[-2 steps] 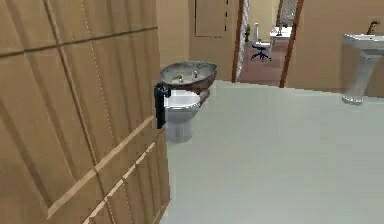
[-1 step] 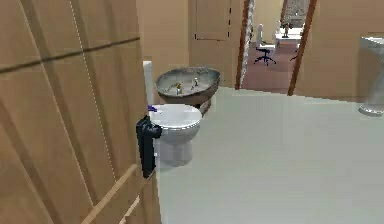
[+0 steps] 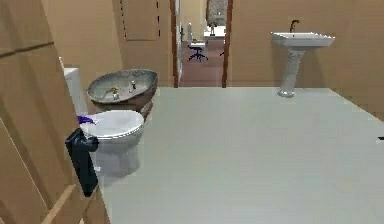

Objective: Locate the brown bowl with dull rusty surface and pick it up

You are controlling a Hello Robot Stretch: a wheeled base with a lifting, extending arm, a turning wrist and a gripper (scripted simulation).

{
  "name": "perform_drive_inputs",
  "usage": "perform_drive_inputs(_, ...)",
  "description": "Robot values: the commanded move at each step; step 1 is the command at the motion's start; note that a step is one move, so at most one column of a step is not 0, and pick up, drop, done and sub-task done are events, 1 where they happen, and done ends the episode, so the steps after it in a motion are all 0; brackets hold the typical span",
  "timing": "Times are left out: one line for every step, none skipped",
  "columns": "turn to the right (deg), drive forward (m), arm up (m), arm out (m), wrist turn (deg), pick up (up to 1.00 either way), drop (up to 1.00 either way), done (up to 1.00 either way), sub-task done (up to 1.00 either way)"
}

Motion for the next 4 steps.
perform_drive_inputs(0.0, 1.00, 0.00, 0.00, 0.0, 0.00, 0.00, 0.00, 0.00)
perform_drive_inputs(0.0, 1.00, 0.00, 0.00, 0.0, 0.00, 0.00, 0.00, 0.00)
perform_drive_inputs(0.0, 1.00, 0.00, 0.00, 0.0, 0.00, 0.00, 0.00, 0.00)
perform_drive_inputs(3.0, 0.00, 0.00, 0.00, 0.0, 0.00, 0.00, 0.00, 0.00)
